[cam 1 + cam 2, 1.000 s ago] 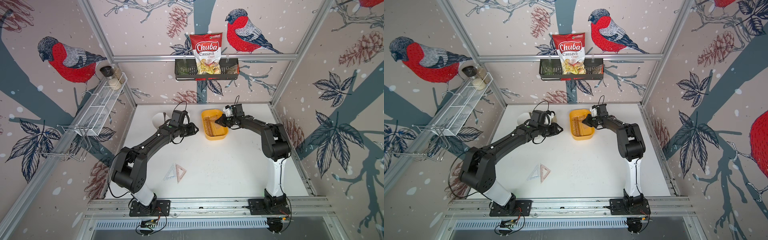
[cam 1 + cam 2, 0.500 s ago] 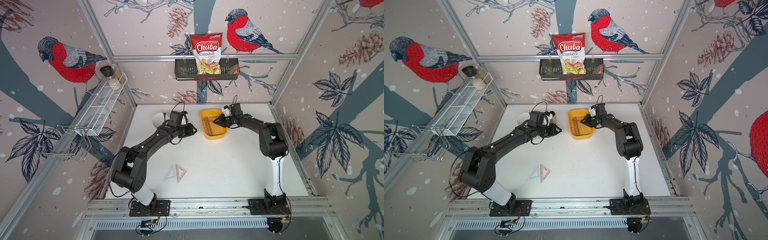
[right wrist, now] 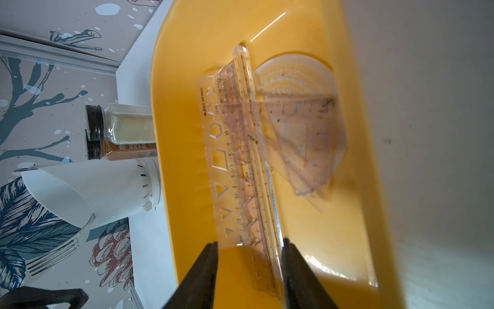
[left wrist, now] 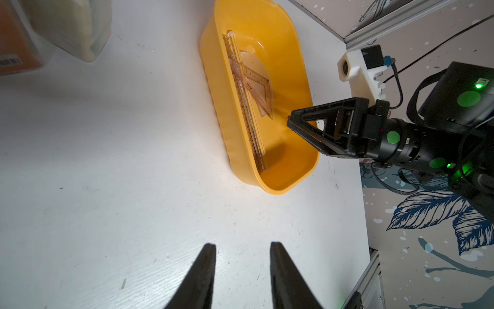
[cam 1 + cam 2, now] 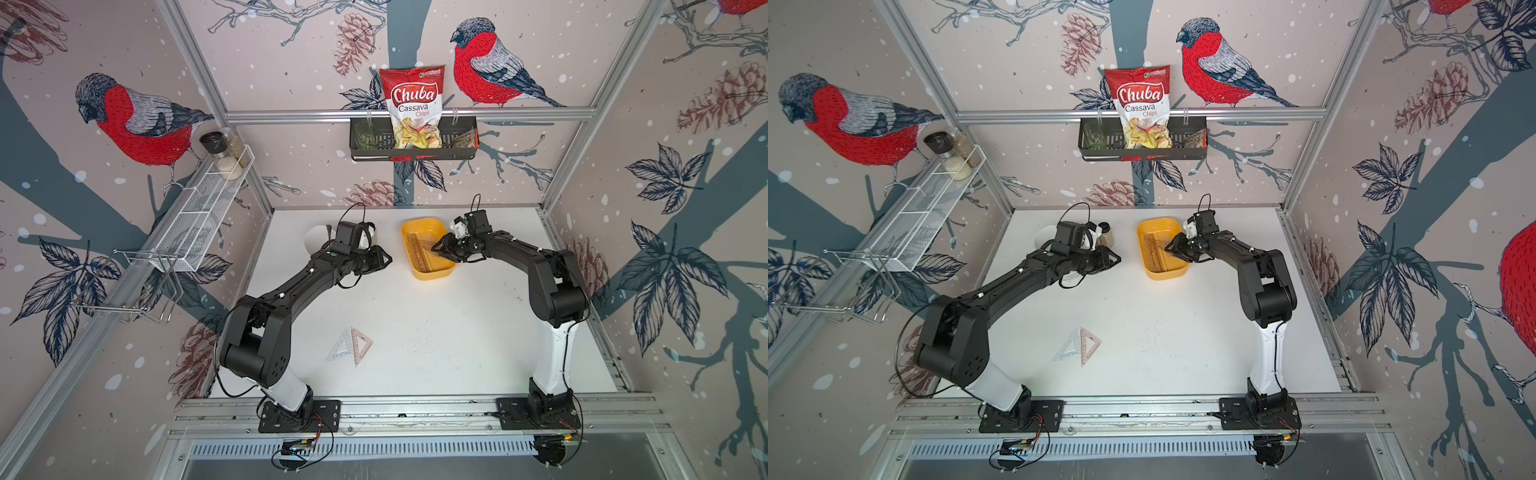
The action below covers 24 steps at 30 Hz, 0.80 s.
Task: Put the scattered rulers into the storage box
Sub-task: Place the ruler in the storage box, then move the ruler to the center of the board.
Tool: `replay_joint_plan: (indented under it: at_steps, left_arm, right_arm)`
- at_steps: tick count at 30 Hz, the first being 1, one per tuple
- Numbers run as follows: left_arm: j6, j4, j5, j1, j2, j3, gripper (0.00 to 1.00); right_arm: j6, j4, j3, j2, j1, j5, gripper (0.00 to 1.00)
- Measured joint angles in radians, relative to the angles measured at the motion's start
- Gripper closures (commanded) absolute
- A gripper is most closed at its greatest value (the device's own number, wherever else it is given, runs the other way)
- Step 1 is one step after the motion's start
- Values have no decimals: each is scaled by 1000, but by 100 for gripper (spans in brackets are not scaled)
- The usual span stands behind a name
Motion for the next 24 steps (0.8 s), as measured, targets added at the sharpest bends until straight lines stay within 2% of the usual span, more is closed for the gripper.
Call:
replay_joint_plan:
  at_steps: [7,10,11,13,17,21,24]
  left_arm:
    - [-3,-3,-15,0,-54,-29,62]
    - [-16,-12,-49,0,-113,-77,61]
    - [-21,-21,-72,1,-137,-98,60]
    - [-25,-27,-106,1,-182,-151,48]
    - [-55,-60,-179,1,-272,-282,41]
    - [-98,-65,-222,18,-372,-396,32]
    - [-132,-56,-218,106,-419,-470,32]
  right_arm:
    - [-23,-10,-59,-124,21,33,54]
    - [-61,-7,-144,-234,104,107,55]
    - [-82,-4,-180,-276,155,142,56]
    - [-115,15,-251,-344,270,214,57]
    - [-168,63,-357,-394,520,351,59]
    - [-211,102,-348,-322,723,498,59]
    - [-253,107,-291,-227,839,592,58]
